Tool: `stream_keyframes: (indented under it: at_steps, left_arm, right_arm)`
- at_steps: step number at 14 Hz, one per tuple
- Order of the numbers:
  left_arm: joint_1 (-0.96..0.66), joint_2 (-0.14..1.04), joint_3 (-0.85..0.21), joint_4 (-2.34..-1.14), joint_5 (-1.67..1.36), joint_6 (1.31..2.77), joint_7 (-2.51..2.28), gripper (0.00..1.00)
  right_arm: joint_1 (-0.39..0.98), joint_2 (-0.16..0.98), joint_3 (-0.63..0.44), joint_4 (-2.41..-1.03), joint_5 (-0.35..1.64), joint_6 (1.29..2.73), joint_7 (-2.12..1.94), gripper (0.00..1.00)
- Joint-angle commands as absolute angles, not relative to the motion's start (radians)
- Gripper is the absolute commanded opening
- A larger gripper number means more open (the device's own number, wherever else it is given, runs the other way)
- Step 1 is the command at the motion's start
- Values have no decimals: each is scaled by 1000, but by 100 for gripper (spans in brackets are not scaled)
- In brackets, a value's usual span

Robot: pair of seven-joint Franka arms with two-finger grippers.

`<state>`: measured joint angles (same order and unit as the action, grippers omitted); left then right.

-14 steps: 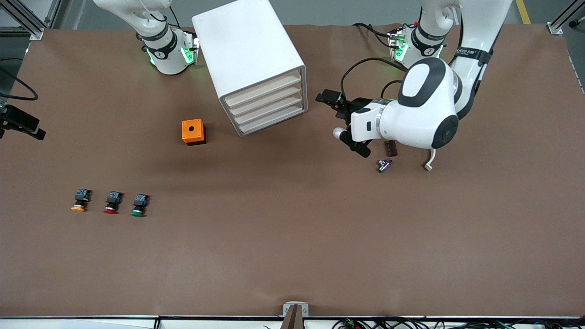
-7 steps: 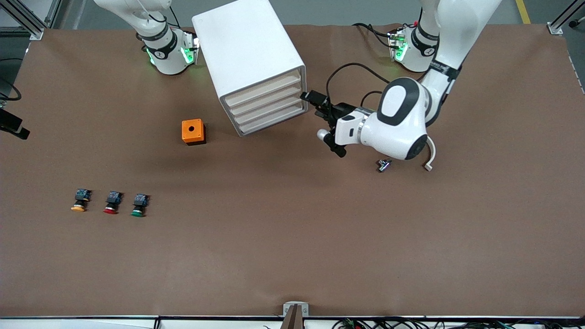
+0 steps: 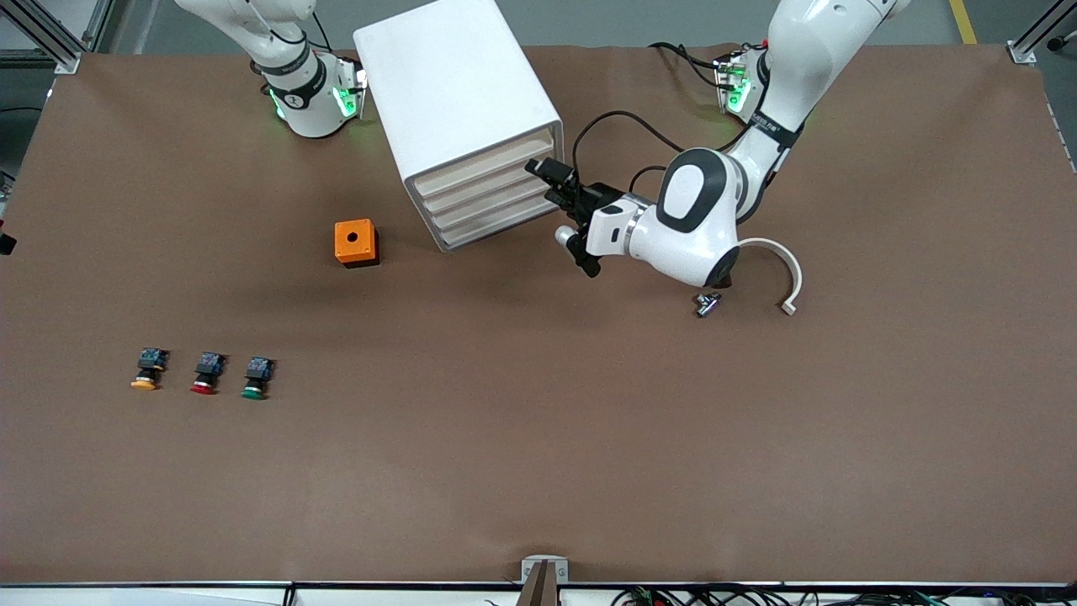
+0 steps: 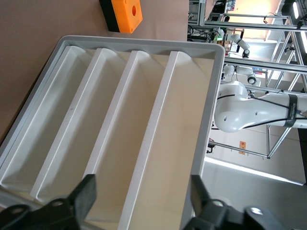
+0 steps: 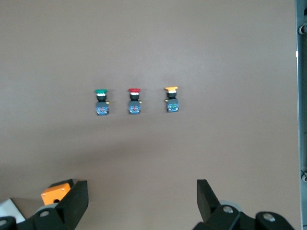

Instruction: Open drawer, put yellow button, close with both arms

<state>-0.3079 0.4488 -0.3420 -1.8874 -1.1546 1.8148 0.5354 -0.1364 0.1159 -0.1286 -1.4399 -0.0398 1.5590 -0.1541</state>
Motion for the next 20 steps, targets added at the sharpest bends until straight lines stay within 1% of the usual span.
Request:
stream_keyframes:
  at_steps: [1,2,6,8,11,15,18,20]
  left_arm:
    - [-324,465,-345,-1893,-1184,1835,583,68]
    - [-324,480,-345,-1891,-1199,1835,595,67]
    - [-348,497,-345,-1894,-1241,1836,615,58]
    - [-353,512,-345,-1896,-1272,1836,617,57]
    - [-380,514,-345,-1899,-1304,1838,617,57]
    - [-425,528,-345,-1917,-1359,1890,676,57]
    - [-462,531,-345,-1917,-1406,1933,684,57]
    - [-475,531,-345,-1916,-1428,1953,683,53]
  right_arm:
    - [-189,179,-118,-1431,-49,1572,-233,100]
    - [-202,201,-118,-1433,-49,1589,-233,100]
    - [-236,287,-120,-1448,-51,1656,-271,100]
    - [-250,311,-120,-1501,-51,1744,-294,100]
    - [-261,328,-118,-1618,-51,1902,-310,100]
    - [-264,368,-118,-1689,-51,1988,-310,100]
    - [-271,388,-118,-1771,-51,2087,-343,100]
    - [-278,413,-118,-1818,-48,2170,-359,100]
